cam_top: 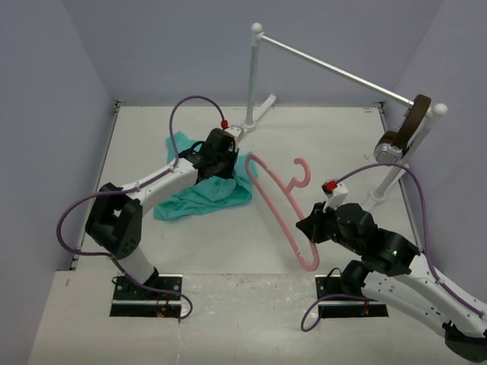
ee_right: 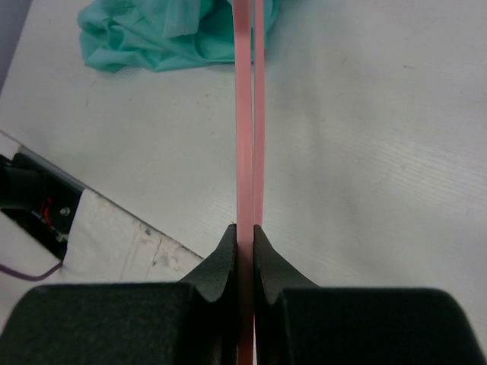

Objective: Place the t-shirt on the hanger

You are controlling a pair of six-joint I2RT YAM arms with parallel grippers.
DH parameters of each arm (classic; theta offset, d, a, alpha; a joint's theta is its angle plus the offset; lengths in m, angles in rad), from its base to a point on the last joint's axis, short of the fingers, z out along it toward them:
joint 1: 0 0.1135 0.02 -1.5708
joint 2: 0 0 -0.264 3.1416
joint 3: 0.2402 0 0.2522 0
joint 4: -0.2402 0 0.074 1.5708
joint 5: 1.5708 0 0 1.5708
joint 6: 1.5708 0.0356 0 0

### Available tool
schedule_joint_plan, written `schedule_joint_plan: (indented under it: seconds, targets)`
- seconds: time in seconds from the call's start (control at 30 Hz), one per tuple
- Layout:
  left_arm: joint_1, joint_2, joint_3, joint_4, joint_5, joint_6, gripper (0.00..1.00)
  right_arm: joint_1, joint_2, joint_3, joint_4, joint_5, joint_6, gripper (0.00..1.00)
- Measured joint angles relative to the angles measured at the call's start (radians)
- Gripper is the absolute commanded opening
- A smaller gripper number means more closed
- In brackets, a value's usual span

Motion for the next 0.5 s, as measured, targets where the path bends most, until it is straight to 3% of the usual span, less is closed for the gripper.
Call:
schedule_joint_plan:
  seconds: [0.23,0.5]
  targets:
    - [0.089,-0.013,0.019,0.043,0.17,-0.049,0.0,0.0,-0.083,-0.036,0.016,-0.15,0.048,0.0]
    - [0.091,-0.002,0.055,0.04,0.219,-0.083,0.0,0.001,-0.038,-0.076,0.02,-0.19,0.085,0.0]
